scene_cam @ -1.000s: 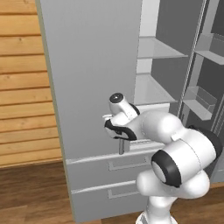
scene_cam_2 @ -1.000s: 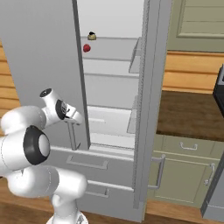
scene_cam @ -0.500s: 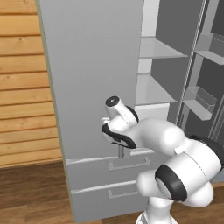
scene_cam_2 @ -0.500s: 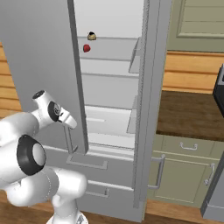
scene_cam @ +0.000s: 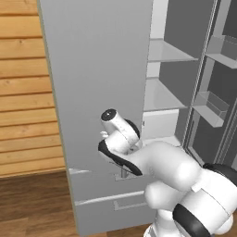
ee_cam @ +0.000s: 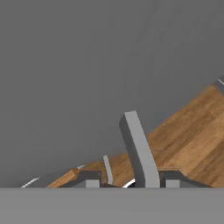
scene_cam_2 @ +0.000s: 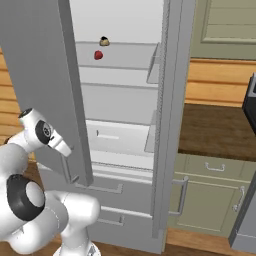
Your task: Take the strawberry from the fridge and place it on top of the pancake, located on the dining counter.
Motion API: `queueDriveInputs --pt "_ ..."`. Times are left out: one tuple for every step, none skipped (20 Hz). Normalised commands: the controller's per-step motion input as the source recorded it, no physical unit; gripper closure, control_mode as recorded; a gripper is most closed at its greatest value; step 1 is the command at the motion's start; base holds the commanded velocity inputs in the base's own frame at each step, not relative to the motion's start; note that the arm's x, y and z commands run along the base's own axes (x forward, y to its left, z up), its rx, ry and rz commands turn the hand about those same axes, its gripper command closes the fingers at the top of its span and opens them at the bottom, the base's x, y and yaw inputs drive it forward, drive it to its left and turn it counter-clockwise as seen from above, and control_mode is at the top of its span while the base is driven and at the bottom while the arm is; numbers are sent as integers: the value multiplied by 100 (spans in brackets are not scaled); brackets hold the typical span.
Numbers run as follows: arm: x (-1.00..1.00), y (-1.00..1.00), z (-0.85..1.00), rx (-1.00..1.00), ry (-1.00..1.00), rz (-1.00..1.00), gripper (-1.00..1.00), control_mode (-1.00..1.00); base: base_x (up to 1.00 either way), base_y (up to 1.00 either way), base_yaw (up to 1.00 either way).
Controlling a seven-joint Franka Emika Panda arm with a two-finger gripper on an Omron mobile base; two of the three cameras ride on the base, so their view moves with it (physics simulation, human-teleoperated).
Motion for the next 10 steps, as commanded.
queueDriveInputs --pt "-63 96 -21 0 0 -9 100 -100 0 0 0" --pt "-62 98 -21 0 0 -8 100 -100 0 0 0" --pt "-64 99 -18 0 0 -7 100 -100 0 0 0" --pt "-64 100 -17 0 0 -7 100 -100 0 0 0" --pt "-63 99 -16 0 0 -7 100 -100 0 0 0" --pt "-61 100 -16 0 0 -6 100 -100 0 0 0" --pt "-56 100 -14 -1 0 -6 100 -100 0 0 0" --pt "-51 100 -11 -3 0 -5 100 -100 0 0 0" --pt "-37 100 -7 -3 0 -3 100 -100 0 0 0" --pt "-14 89 0 -5 0 -5 100 -100 0 0 0"
